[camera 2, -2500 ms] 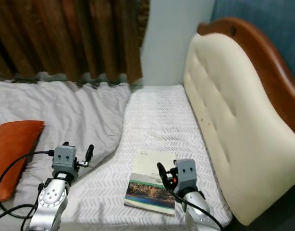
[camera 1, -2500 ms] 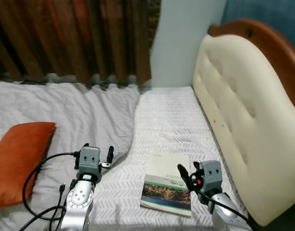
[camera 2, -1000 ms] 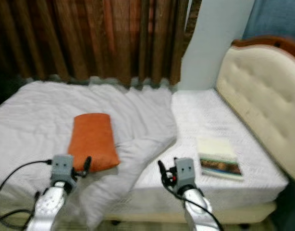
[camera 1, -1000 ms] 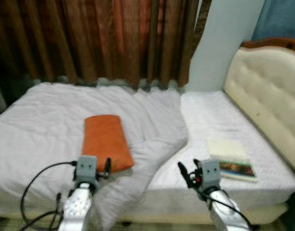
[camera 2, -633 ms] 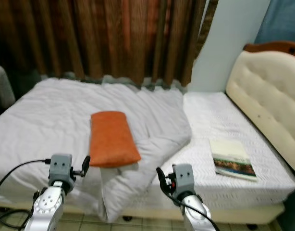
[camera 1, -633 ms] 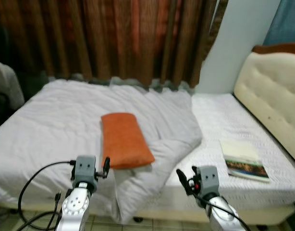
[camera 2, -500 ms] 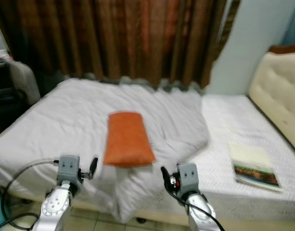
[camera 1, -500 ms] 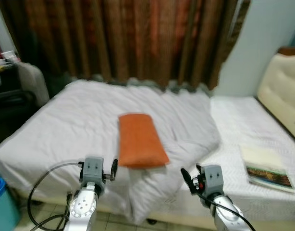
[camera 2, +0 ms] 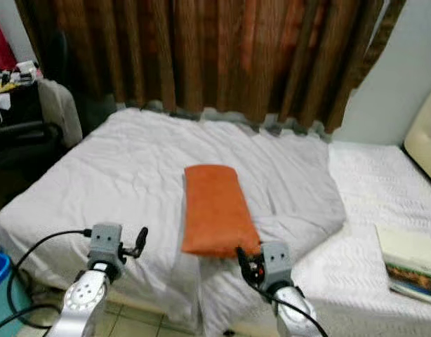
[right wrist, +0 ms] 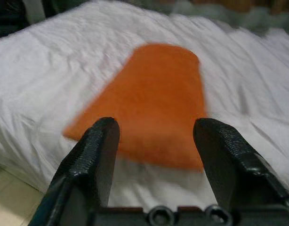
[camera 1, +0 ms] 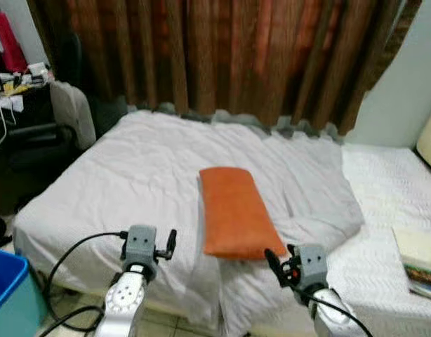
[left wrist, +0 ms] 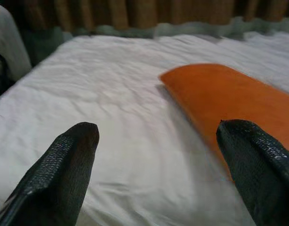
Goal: Clean up the room
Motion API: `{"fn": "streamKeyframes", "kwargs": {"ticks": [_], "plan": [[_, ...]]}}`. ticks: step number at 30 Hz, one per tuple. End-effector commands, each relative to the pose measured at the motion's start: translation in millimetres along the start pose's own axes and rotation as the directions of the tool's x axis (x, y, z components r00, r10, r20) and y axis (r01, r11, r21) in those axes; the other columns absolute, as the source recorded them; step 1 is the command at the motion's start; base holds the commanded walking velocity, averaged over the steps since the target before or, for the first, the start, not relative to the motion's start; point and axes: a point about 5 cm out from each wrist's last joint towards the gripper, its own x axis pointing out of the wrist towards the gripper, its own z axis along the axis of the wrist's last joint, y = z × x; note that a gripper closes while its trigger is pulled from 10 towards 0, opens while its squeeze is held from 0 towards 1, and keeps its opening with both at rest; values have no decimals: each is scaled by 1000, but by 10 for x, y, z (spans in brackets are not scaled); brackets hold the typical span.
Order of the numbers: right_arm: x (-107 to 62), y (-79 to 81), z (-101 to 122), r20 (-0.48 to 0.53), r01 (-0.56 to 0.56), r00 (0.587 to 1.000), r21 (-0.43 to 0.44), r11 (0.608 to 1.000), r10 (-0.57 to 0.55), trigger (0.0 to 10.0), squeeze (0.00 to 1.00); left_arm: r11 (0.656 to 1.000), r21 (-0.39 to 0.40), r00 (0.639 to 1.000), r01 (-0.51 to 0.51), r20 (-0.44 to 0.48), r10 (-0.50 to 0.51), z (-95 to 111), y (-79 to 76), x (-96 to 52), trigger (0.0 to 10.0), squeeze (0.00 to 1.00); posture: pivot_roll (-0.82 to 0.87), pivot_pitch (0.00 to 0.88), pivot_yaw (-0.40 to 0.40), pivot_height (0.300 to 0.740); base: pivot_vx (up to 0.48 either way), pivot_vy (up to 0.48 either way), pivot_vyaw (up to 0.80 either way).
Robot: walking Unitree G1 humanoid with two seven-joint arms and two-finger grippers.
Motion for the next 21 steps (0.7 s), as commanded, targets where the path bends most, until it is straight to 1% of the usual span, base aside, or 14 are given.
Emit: {"fn": "streamKeyframes", "kwargs": {"ticks": [1, 7, 8, 9, 14, 17, 18, 21], "plan": [[6, 20, 9, 0, -4, 1000, 1, 1000, 4, 10000, 0, 1000, 2, 1000, -2, 5, 2, 35, 22, 29, 10000, 0, -4, 0, -65, 740, 458, 0, -763], [2, 12, 7, 0, -1, 1000, 3, 1000, 1, 10000, 0, 1000, 5, 1000, 3, 0, -3, 30, 14, 34, 10000, 0, -7, 0, -63, 740, 458, 0, -763], [-2, 10, 15, 12, 1, 1000, 5, 1000, -1, 10000, 0, 999, 33, 1000, 8, -4, -8, 29, 4, 45, 10000, 0, -9, 0, -63, 740, 480, 0, -706], [-2, 10, 15, 12, 1, 1000, 5, 1000, -1, 10000, 0, 999, 33, 1000, 8, -4, -8, 29, 4, 45, 10000, 0, -9, 0, -63, 740, 480, 0, -706], [-7, 16, 15, 12, -1, 1000, 4, 1000, 1, 10000, 0, 999, 44, 1000, 20, -16, -19, 24, -9, 58, 10000, 0, -12, 0, -61, 740, 439, 0, 0], [-14, 18, 10, 10, -2, 1000, 5, 1000, 2, 10000, 0, 999, 39, 999, 30, -17, -29, 16, -26, 57, 10000, 0, -16, 0, -61, 740, 0, 0, 0], [-17, 17, 8, 10, -3, 1000, 5, 1000, 3, 10000, 0, 998, 47, 1000, 29, -14, -28, 17, -28, 54, 10000, 0, -16, 0, -61, 740, 0, 0, 0], [-23, 16, 6, 10, -4, 1000, 5, 1000, 4, 10000, 0, 999, 35, 1000, 17, 4, -17, 32, -24, 51, 10000, 0, -17, 0, -61, 740, 0, 0, 0]]}}
